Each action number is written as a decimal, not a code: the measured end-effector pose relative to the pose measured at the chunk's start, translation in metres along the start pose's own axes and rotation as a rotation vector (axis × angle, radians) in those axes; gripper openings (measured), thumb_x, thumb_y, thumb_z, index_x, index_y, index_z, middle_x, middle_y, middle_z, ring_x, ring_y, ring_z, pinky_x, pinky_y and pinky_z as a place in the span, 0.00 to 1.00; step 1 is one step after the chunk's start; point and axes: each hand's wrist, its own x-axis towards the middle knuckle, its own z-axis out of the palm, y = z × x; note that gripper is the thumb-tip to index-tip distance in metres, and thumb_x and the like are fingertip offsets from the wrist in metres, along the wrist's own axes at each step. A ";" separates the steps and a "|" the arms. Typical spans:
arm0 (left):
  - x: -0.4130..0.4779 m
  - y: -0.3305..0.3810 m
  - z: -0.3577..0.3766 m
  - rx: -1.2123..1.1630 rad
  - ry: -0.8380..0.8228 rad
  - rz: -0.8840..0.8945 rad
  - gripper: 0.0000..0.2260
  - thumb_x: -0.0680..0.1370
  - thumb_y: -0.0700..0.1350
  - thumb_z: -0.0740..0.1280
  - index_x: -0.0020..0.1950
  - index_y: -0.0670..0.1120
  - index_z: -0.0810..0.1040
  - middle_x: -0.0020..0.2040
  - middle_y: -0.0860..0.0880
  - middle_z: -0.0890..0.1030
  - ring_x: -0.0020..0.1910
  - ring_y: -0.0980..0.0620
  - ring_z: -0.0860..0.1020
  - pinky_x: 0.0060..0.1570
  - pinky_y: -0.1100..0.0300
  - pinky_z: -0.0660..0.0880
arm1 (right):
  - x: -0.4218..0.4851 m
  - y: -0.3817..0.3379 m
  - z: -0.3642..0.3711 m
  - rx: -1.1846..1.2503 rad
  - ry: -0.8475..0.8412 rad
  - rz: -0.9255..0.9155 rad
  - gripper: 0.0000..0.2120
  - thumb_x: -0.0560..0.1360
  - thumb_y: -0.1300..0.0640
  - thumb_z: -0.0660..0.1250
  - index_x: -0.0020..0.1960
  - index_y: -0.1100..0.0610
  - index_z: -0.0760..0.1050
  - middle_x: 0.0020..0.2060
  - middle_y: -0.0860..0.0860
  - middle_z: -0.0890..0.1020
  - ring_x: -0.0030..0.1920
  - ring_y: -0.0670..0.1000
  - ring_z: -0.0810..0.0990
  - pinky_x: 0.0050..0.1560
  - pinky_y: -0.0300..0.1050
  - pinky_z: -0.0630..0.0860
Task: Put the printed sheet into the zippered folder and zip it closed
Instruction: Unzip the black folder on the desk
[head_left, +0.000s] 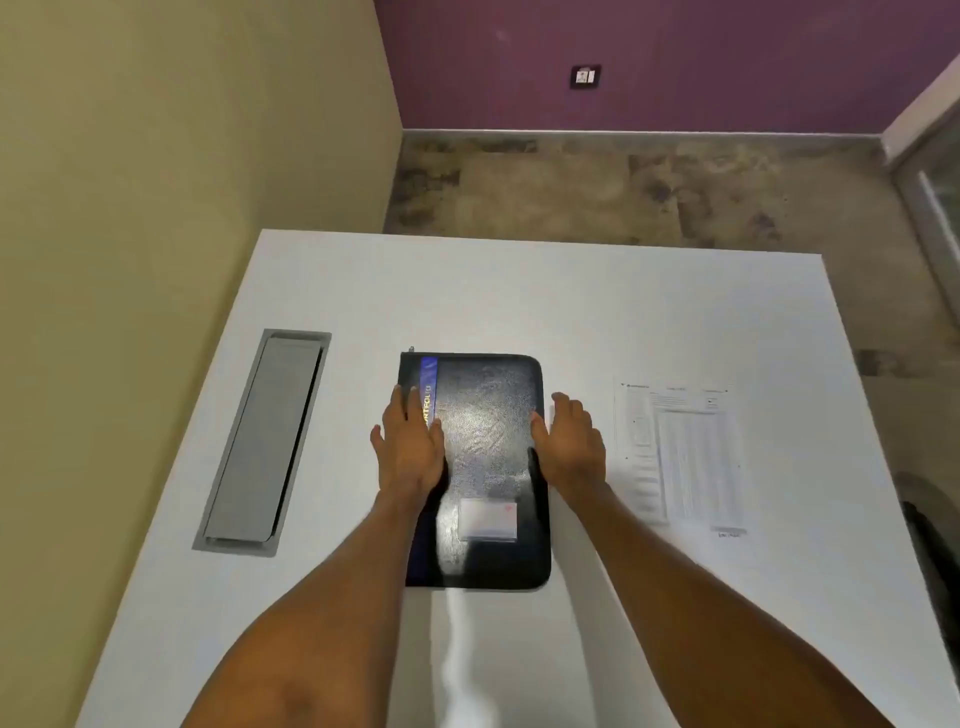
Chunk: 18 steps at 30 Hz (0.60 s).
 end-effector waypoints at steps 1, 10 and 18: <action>0.007 -0.003 0.002 0.016 -0.036 -0.034 0.27 0.86 0.50 0.58 0.84 0.44 0.57 0.85 0.42 0.54 0.83 0.43 0.57 0.79 0.37 0.56 | 0.005 -0.001 0.004 0.028 0.004 0.025 0.23 0.83 0.46 0.60 0.73 0.58 0.69 0.66 0.58 0.76 0.66 0.63 0.75 0.63 0.60 0.73; 0.064 -0.022 0.020 -0.034 -0.132 -0.213 0.28 0.84 0.48 0.61 0.81 0.38 0.58 0.80 0.38 0.61 0.78 0.37 0.61 0.72 0.39 0.67 | 0.051 0.001 0.037 0.043 -0.080 0.177 0.22 0.81 0.49 0.64 0.70 0.61 0.69 0.65 0.58 0.75 0.66 0.61 0.75 0.64 0.58 0.75; 0.074 -0.021 0.032 -0.152 -0.063 -0.295 0.21 0.82 0.42 0.61 0.73 0.34 0.67 0.70 0.35 0.70 0.70 0.35 0.67 0.66 0.42 0.69 | 0.064 0.000 0.050 0.070 -0.091 0.260 0.19 0.80 0.51 0.65 0.67 0.60 0.72 0.63 0.57 0.74 0.62 0.60 0.78 0.59 0.56 0.78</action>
